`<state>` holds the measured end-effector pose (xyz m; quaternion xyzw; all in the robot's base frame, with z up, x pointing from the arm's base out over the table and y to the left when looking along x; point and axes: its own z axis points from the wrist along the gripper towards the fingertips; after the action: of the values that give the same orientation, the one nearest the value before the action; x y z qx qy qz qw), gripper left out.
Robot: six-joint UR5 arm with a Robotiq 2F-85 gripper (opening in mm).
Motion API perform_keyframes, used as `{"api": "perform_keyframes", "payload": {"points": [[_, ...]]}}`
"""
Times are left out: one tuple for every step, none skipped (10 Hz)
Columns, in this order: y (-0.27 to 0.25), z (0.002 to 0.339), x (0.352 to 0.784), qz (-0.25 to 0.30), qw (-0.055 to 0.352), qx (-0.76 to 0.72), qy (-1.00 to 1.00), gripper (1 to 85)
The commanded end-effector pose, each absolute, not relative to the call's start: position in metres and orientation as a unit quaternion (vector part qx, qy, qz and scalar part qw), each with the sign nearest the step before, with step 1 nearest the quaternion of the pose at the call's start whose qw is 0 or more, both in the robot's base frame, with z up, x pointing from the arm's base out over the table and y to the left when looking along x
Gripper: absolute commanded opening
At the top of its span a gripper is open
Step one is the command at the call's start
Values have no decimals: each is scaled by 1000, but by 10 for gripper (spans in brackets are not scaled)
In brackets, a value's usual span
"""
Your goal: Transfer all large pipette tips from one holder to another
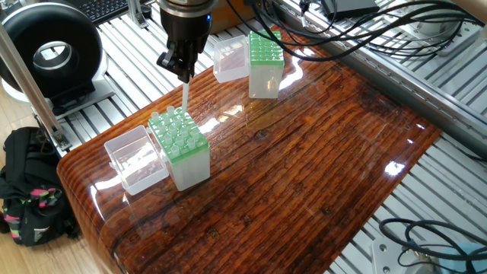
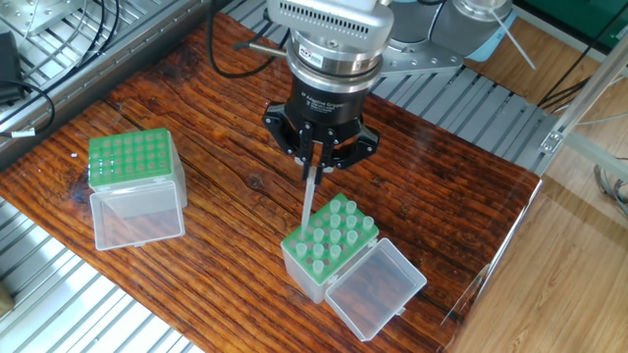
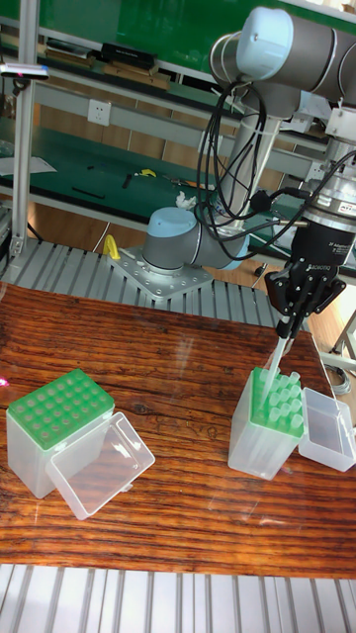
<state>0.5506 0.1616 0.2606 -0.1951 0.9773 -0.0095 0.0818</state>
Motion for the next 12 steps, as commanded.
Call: {"api": "perform_keyframes", "payload": {"points": [[166,261,554,1,80,-212,974,133],[167,261,554,3,80,-214,974,163],[168,262,554,3,80,-216,973,180],[169,262,555,5,83,-216,973,190],[171,263,557,6,87,-217,972,197],[172,264,558,8,89,-218,972,200],[172,264,559,8,91,-219,971,200],[171,264,560,8,92,-220,971,200],[171,264,561,9,92,-221,971,200],[171,265,562,9,92,-223,971,203],[170,266,563,9,92,-224,970,207],[170,266,565,10,92,-224,970,207]]}}
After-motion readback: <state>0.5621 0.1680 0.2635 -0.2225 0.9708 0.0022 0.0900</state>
